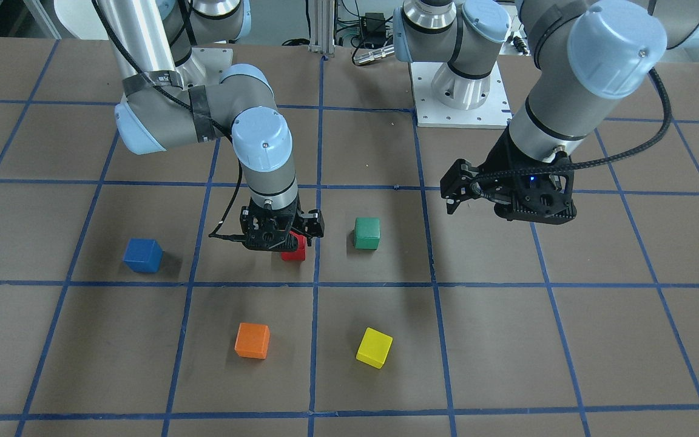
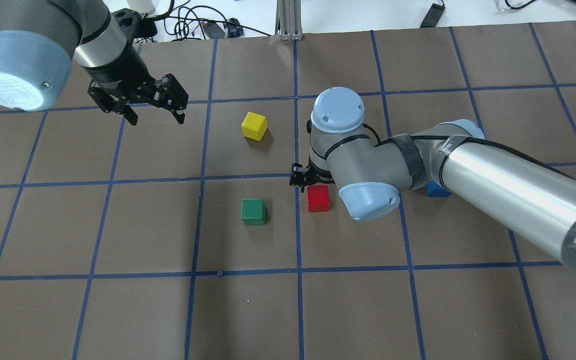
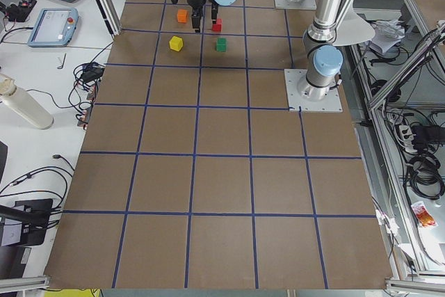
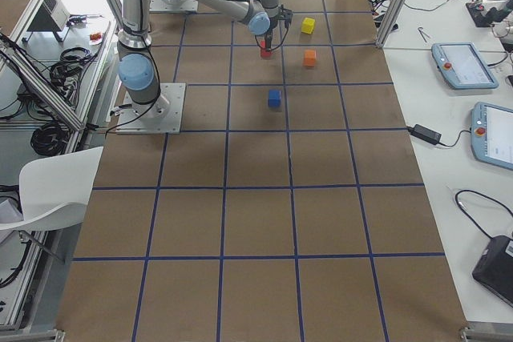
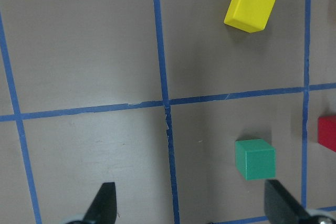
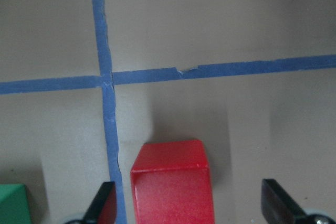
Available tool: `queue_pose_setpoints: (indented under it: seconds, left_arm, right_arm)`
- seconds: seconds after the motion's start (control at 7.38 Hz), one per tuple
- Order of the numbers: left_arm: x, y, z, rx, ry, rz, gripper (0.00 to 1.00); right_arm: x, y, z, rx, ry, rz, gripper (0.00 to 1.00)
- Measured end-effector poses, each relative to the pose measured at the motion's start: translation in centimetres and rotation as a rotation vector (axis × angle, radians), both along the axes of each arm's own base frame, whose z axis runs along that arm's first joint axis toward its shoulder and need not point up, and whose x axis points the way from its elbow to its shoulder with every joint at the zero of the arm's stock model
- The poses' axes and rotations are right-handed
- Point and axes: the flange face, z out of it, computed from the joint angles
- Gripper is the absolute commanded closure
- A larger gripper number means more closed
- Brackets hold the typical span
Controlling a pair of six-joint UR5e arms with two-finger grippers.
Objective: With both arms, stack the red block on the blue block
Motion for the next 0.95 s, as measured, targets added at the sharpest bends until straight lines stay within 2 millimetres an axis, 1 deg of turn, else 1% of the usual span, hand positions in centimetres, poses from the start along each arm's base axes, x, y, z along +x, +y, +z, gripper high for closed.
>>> queue_pose_setpoints:
  seconds: [0.14,0.27,0.41,0.54,0.68,0.95]
  left_arm:
    - [0.1,0.6,-0.2,0.001,0.000,-0.001,0.00]
    - [0.2,1.1,-0.4,0.002,-0.002,0.000,0.00]
    - [0.2,1.5,-0.3,-0.001,-0.004,0.000,0.00]
    - [0.3,1.7,-0.2,-0.005,-0.004,0.001,0.00]
    - [0.3,1.7,-0.2,-0.008,-0.003,0.002,0.00]
    - [0.3,1.6,-0.4,-0.007,-0.002,0.006,0.00]
  right_arm:
    - [0.1,-0.1,-0.6,0.007,0.003,0.000,0.07]
    - [0.1,-0.1,-1.0,0.010,0.004,0.000,0.12]
    - [0.1,-0.1,-1.2,0.013,0.005,0.001,0.47]
    - [0.1,-0.1,-1.4,0.015,0.005,0.001,0.89]
    - [0.1,-0.2,-1.5,0.015,0.004,0.001,1.00]
    - [0.1,-0.4,-0.9,0.003,0.008,0.002,1.00]
